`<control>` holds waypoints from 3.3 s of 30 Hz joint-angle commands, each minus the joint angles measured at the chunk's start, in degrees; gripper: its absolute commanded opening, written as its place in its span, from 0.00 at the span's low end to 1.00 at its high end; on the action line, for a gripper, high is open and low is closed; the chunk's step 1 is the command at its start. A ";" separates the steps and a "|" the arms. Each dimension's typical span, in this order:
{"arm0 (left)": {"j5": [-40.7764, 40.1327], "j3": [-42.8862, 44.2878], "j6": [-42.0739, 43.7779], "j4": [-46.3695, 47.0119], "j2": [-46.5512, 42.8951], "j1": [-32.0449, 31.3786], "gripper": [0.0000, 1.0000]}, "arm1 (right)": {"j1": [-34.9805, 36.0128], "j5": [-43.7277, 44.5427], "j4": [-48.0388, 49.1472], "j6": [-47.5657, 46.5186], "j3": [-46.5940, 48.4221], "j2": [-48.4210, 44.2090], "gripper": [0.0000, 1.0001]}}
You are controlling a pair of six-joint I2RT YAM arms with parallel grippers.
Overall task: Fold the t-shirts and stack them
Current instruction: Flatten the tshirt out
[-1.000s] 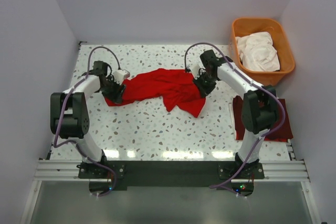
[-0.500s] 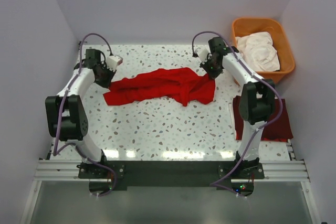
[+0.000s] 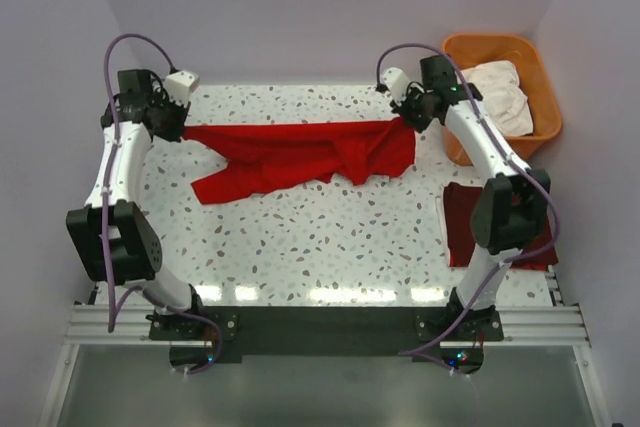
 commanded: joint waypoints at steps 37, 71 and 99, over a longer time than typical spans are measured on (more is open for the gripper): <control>2.37 5.75 -7.98 -7.27 12.46 3.32 0.00 | 16.50 -7.57 -10.44 -2.02 -5.77 1.62 0.46; 1.84 6.63 -8.60 -8.85 13.17 3.14 0.00 | 8.34 -2.47 -3.57 29.45 -10.00 7.33 0.50; 1.05 6.89 -7.72 -9.73 13.34 3.14 0.00 | 9.91 -7.39 8.64 45.97 -21.50 8.83 0.41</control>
